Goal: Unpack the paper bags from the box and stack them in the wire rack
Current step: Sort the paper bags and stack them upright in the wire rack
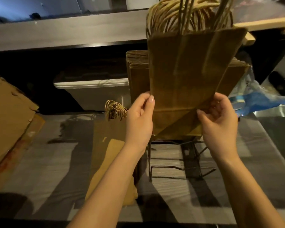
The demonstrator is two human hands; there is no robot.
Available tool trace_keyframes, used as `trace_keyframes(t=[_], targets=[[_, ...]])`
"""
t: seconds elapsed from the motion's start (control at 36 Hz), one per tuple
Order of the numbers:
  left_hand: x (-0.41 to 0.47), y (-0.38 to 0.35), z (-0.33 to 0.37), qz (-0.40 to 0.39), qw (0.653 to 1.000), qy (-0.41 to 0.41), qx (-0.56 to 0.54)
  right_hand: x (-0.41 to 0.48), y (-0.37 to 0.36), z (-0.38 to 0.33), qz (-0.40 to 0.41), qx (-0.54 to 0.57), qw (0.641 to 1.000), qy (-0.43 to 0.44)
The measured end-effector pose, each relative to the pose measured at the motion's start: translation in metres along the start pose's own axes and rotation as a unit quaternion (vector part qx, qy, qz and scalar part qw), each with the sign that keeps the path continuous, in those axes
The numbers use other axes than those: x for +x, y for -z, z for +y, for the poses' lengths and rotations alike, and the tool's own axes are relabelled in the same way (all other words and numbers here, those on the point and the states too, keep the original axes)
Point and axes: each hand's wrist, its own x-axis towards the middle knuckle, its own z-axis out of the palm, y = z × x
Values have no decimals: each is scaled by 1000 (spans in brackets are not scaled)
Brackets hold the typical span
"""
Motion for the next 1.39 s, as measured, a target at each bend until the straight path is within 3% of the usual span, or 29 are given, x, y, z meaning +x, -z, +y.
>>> trace_keyframes(t=[0.22, 0.58, 0.83, 1.0, 1.17, 1.31, 1.39], targets=[[-7, 4, -33, -5, 993, 23, 115, -19, -3, 24, 8, -150, 989, 12], [-3, 15, -41, -12, 982, -11, 190, -19, -7, 24, 55, -181, 981, 48], [-33, 40, -43, 9, 986, 54, 159, -48, -16, 22, 64, -133, 988, 42], [-52, 71, -56, 38, 977, 108, 178, -76, -29, 17, -14, -155, 986, 62], [-66, 104, -79, 119, 958, 164, 204, -106, -47, 1, -164, -124, 976, 73], [-63, 123, -92, 137, 925, 208, 287, -122, -67, -2, -339, -94, 936, -12], [-60, 126, -90, 146, 909, 217, 326, -132, -80, 0, -394, -92, 911, -77]])
